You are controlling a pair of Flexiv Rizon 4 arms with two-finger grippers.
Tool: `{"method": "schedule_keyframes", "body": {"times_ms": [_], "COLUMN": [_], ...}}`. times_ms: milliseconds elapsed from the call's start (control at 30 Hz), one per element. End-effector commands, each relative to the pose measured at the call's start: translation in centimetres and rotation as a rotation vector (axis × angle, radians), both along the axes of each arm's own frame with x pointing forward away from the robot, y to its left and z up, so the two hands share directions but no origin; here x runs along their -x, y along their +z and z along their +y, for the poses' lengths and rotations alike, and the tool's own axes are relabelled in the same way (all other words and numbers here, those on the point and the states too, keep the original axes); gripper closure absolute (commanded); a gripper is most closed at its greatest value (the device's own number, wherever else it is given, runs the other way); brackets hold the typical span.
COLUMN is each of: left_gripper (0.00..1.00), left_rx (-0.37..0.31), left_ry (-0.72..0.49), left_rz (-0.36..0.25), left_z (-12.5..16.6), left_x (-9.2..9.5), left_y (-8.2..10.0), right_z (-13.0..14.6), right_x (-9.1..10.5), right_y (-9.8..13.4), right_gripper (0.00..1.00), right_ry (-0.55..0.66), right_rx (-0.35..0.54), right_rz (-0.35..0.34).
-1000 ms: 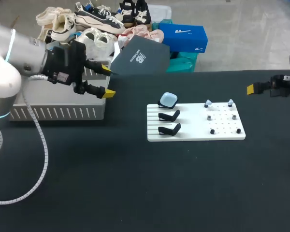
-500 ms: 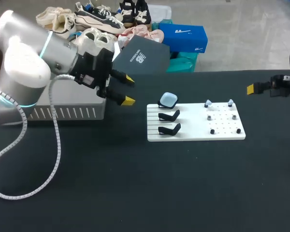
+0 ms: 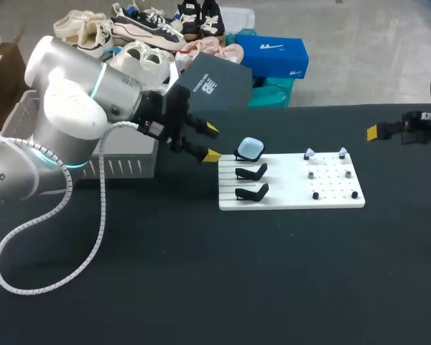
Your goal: Pick up each earbud case from the left stands, insert the matching earbuds, close the lid, and place the case in the box.
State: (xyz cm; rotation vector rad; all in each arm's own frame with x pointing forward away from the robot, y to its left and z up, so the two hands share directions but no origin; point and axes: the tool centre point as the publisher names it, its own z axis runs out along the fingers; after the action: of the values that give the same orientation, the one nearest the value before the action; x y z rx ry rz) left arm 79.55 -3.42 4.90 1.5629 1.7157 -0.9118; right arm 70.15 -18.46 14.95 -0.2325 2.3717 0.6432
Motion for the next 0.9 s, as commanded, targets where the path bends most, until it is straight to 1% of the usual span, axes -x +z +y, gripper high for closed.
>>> {"method": "schedule_keyframes", "body": {"times_ms": [33,67,100,133,167,400,467,533,600,800,900], "left_gripper": [0.13,0.22,0.28,0.30,0.36,0.40,0.37,0.40,0.46,0.47,0.50], "left_rx": [0.006,0.007,0.008,0.009,0.010,0.017,0.016,0.013,0.013,0.017,0.019], "left_ry": [0.000,0.000,0.000,-0.001,-0.001,0.006,0.003,0.000,-0.001,-0.002,0.001], "left_rz": [0.000,0.000,0.000,0.000,0.000,0.000,-0.005,-0.007,-0.005,-0.005,0.000], "left_z": [-0.8,-1.0,-1.1,-1.3,-1.4,-2.5,-2.7,-2.9,-3.1,-3.8,-4.2], "left_x": [-0.6,-0.7,-0.7,-0.8,-0.9,-1.4,-1.4,-1.5,-1.7,-2.1,-2.2], "left_y": [-0.5,-0.6,-0.7,-0.8,-0.9,-1.5,-1.7,-1.9,-1.9,-2.1,-2.2], "right_z": [-0.1,-0.1,-0.1,-0.1,-0.1,-0.1,-0.1,-0.1,-0.1,-0.1,-0.1], "right_x": [0.0,0.0,0.0,0.0,0.0,0.0,0.0,0.0,0.0,0.0,0.0], "right_y": [0.0,0.0,0.0,0.0,0.0,0.0,0.0,0.0,0.0,0.0,0.0], "right_gripper": [0.00,0.00,0.00,0.00,0.00,0.00,0.00,0.00,0.00,0.00,0.00], "right_ry": [0.002,0.002,0.002,0.002,0.002,0.002,0.002,0.002,0.002,0.002,0.002], "right_rx": [0.000,0.000,0.000,0.000,0.000,0.000,0.000,0.000,0.000,0.000,0.000], "right_rz": [0.002,0.002,0.002,0.002,0.002,0.002,0.002,0.002,0.002,0.002,0.002]}}
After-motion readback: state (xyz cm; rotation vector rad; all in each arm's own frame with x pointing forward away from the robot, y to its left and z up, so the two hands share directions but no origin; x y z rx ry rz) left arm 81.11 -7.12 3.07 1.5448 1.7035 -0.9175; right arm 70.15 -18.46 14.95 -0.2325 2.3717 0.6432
